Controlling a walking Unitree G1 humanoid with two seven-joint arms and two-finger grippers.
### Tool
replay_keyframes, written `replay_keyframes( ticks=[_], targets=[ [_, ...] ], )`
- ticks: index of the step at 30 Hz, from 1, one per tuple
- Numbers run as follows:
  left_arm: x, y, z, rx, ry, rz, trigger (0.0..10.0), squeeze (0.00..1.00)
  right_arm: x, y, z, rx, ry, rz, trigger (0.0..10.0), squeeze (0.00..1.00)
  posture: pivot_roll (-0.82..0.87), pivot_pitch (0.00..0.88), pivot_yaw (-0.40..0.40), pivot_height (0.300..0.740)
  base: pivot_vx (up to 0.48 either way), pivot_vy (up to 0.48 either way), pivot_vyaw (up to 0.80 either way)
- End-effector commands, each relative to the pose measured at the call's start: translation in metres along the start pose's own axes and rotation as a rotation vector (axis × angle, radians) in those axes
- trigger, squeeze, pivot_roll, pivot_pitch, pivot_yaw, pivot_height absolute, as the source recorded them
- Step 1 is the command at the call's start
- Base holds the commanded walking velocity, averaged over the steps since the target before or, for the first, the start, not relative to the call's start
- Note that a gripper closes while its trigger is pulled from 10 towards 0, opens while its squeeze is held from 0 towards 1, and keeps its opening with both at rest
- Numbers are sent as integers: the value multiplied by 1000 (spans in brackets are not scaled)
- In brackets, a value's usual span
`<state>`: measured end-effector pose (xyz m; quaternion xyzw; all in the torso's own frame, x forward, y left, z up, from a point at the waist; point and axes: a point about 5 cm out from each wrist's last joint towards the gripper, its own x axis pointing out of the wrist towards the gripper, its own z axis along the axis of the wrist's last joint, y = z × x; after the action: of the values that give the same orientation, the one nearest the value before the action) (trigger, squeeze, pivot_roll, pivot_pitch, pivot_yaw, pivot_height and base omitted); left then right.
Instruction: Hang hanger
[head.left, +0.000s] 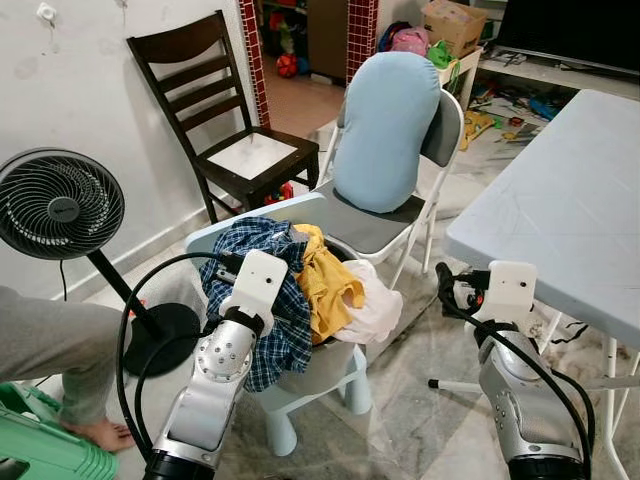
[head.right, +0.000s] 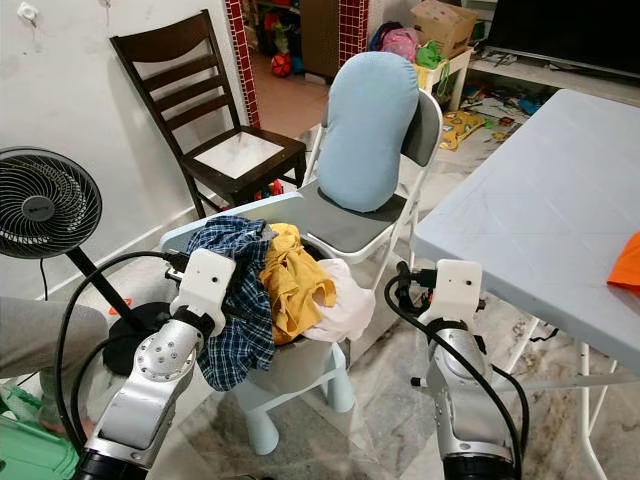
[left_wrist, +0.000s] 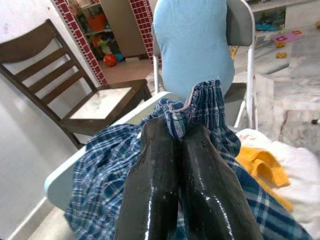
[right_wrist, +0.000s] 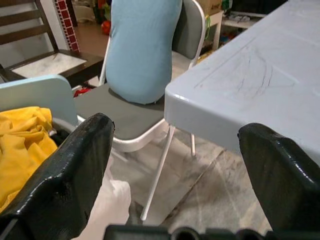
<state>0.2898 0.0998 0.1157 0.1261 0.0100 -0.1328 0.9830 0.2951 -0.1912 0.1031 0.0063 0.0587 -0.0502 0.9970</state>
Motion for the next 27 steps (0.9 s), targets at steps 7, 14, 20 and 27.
replay_keyframes(
  ticks=[7,14,20,27],
  targets=[
    [5,-10,13,-1,-66,-43,10000,0,0,-2,1,6,11,-1,10000,0,-42,0,46,740,0,0,-529],
    [14,-14,18,-37,-73,-70,10000,0,6,-2,6,10,-1,-16,10000,0,-54,0,59,740,0,0,-781],
    [18,-16,18,-94,-68,-116,10000,0,5,-4,4,5,2,-22,10000,0,-66,0,65,740,0,0,-781],
    [19,-22,23,-185,-93,-190,10000,0,2,-4,1,-2,8,-28,10000,0,-70,0,65,740,183,0,-787]
  ],
)
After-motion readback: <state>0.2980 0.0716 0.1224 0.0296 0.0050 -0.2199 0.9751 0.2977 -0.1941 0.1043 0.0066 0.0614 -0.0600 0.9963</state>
